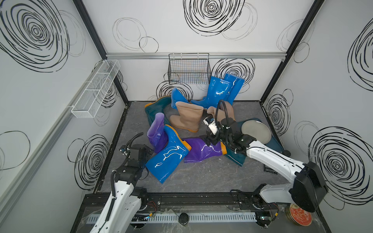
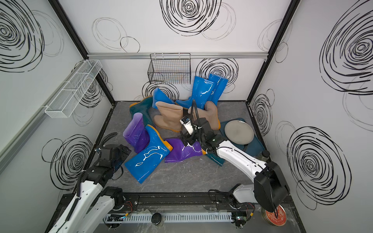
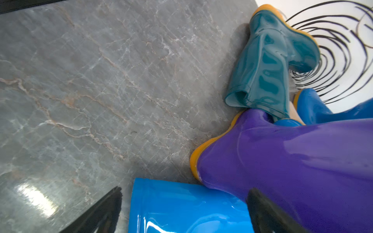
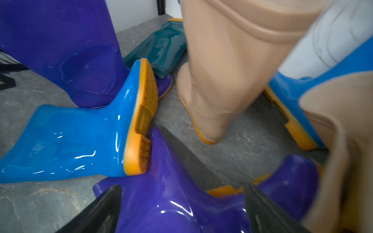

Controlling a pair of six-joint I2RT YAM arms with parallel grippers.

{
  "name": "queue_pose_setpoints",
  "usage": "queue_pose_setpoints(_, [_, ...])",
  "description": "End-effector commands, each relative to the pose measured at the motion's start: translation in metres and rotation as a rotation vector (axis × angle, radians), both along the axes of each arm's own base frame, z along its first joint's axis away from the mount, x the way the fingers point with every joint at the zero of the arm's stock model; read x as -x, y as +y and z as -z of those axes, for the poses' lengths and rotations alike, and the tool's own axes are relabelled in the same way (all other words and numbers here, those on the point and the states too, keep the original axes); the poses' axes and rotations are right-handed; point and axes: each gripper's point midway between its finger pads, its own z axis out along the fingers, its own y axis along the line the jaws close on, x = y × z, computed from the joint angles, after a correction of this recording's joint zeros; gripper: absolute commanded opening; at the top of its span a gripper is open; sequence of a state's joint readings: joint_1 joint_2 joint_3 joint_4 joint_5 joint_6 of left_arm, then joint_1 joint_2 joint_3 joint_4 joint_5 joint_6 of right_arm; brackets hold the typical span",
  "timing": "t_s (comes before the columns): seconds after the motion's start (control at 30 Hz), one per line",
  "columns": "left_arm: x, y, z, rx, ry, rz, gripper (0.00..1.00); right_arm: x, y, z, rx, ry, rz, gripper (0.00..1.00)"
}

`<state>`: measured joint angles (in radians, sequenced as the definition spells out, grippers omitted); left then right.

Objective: Match and arrange rain boots in pairs
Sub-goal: Pick up the rain boot at the center of the board.

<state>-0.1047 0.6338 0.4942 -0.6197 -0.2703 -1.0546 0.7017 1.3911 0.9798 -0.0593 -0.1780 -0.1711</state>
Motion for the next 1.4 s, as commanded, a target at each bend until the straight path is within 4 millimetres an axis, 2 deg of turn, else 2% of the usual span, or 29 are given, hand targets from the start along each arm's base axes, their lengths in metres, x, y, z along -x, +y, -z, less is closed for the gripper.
queue_pose_setpoints(0.0, [0.002, 0.014, -0.028, -0.1, -0.03, -0.043, 0.99, 0.014, 0.04, 0.007, 0.003, 0.074, -0.126, 0.93])
queue_pose_setpoints(0.17, [0.002, 0.025, -0.094, -0.27, -0.125, -0.054, 0.99, 0.017, 0.083, 0.038, 0.043, 0.205, -0.214, 0.88])
queue_pose_setpoints(0.37, [-0.009, 0.01, -0.156, -0.374, -0.279, 0.025, 0.99, 0.009, 0.116, 0.074, 0.119, 0.313, -0.274, 0.88])
queue_pose_setpoints(0.57, [-0.017, -0.002, -0.19, -0.508, -0.281, 0.098, 0.99, -0.006, 0.133, 0.121, 0.263, 0.412, -0.247, 0.87])
queue_pose_setpoints(0.77, [-0.023, -0.018, -0.217, -0.611, -0.296, 0.164, 1.0, -0.013, 0.148, 0.142, 0.331, 0.491, -0.245, 0.8])
queue_pose_setpoints(0.8, [-0.024, -0.021, -0.222, -0.621, -0.301, 0.173, 0.99, -0.014, 0.149, 0.144, 0.333, 0.493, -0.246, 0.76])
queue_pose_setpoints(0.9, [-0.029, -0.034, -0.234, -0.654, -0.309, 0.217, 0.99, -0.017, 0.15, 0.149, 0.36, 0.496, -0.218, 0.54])
queue_pose_setpoints(1.0, [-0.034, -0.046, -0.244, -0.687, -0.309, 0.263, 0.99, -0.019, 0.146, 0.143, 0.361, 0.502, -0.181, 0.39])
queue_pose_setpoints(1.1, [-0.038, -0.056, -0.251, -0.696, -0.312, 0.29, 0.99, -0.015, 0.143, 0.128, 0.321, 0.506, -0.169, 0.26])
queue_pose_setpoints(1.2, [-0.042, -0.066, -0.254, -0.675, -0.326, 0.327, 0.99, -0.011, 0.137, 0.104, 0.249, 0.492, -0.149, 0.2])
queue_pose_setpoints(1.37, [-0.049, -0.086, -0.26, -0.625, -0.343, 0.416, 0.99, -0.013, 0.118, 0.05, 0.038, 0.491, -0.125, 0.15])
